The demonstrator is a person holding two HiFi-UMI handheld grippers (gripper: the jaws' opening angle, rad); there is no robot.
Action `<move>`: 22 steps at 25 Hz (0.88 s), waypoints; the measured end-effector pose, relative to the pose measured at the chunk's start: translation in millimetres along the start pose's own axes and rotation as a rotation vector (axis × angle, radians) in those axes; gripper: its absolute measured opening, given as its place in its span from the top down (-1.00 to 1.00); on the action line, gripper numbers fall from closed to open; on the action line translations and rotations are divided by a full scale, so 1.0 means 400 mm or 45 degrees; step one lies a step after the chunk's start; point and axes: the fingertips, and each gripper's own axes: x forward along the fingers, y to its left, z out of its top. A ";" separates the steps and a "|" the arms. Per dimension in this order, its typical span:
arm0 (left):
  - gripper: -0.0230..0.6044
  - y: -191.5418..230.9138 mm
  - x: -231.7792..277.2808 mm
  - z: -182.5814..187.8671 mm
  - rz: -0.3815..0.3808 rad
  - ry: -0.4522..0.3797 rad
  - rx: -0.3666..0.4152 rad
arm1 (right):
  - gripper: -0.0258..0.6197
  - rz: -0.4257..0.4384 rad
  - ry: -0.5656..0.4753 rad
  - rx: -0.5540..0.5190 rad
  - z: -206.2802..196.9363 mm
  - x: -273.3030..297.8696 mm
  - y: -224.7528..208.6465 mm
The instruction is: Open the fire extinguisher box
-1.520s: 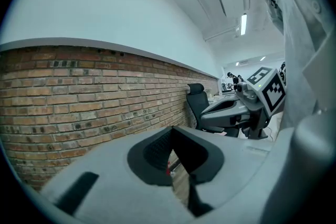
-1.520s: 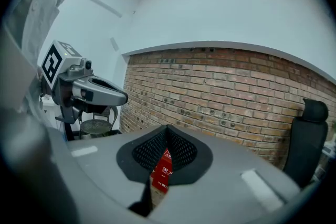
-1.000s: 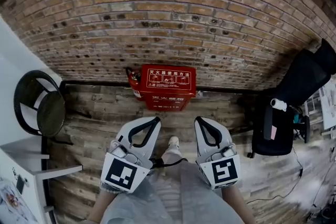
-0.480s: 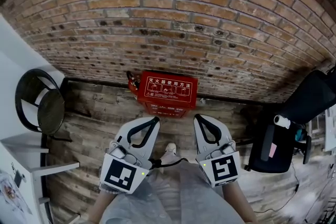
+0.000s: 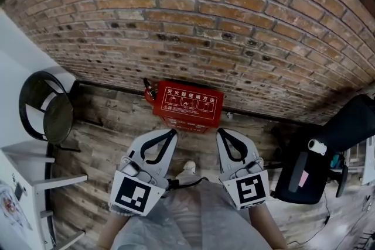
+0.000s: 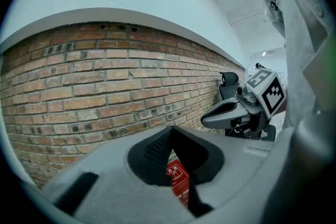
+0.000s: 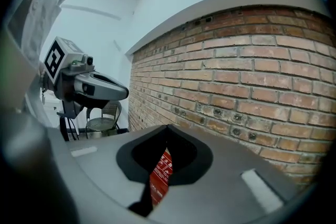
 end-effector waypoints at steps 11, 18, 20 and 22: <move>0.93 0.021 0.031 0.027 0.008 -0.008 0.038 | 0.90 -0.011 -0.022 0.011 0.007 0.014 -0.029; 0.93 0.042 0.059 0.041 -0.040 -0.021 0.049 | 0.90 -0.065 -0.015 0.037 0.014 0.030 -0.051; 0.93 0.051 0.064 0.045 -0.052 -0.020 0.055 | 0.90 -0.070 -0.023 0.036 0.026 0.041 -0.051; 0.93 0.063 0.068 0.049 -0.063 -0.020 0.062 | 0.90 -0.075 -0.029 0.034 0.038 0.052 -0.051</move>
